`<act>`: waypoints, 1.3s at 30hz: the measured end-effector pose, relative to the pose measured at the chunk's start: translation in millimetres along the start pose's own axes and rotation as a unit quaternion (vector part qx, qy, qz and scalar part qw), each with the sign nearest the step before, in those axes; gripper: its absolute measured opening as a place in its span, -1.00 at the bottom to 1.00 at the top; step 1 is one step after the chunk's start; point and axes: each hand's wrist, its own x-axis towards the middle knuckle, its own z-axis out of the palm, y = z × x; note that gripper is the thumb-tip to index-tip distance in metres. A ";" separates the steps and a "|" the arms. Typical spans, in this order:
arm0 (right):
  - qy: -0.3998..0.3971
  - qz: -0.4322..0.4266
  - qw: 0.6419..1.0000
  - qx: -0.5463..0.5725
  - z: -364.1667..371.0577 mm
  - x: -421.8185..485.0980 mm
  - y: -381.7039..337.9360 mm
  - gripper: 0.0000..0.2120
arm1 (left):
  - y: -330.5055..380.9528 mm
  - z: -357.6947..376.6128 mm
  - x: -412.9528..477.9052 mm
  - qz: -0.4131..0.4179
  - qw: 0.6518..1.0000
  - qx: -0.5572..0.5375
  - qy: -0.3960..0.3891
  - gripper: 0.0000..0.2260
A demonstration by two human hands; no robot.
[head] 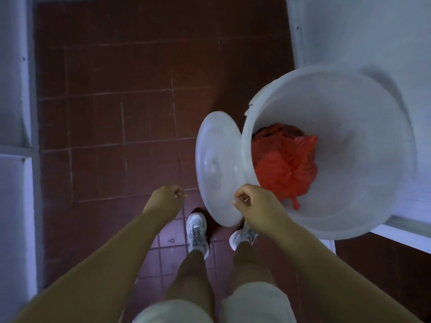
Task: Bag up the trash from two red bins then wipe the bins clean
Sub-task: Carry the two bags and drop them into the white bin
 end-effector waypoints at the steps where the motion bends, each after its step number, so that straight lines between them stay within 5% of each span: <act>1: -0.008 -0.007 1.000 -0.021 8.1 10.4 -1.1 -0.85 | -6.6 4.6 11.8 -0.003 1.000 0.008 -0.009 -0.82; 8: -0.060 -0.068 0.974 -0.207 63.1 106.8 -0.4 -0.75 | -34.8 65.1 111.0 -0.004 0.998 0.004 -0.063 -0.82; 21: 0.102 -0.090 0.944 -0.301 188.8 208.7 68.9 -0.52 | -62.3 173.8 286.9 0.105 0.987 -0.080 -0.096 -0.46; 27: 0.116 -0.068 0.924 -0.357 198.0 221.2 92.1 -0.47 | -54.8 201.5 302.8 0.122 0.964 -0.219 -0.085 -0.55; 39: 0.166 -0.151 0.908 -0.354 200.4 181.5 51.9 -0.48 | -94.4 130.6 236.2 0.082 0.989 -0.124 -0.004 -0.58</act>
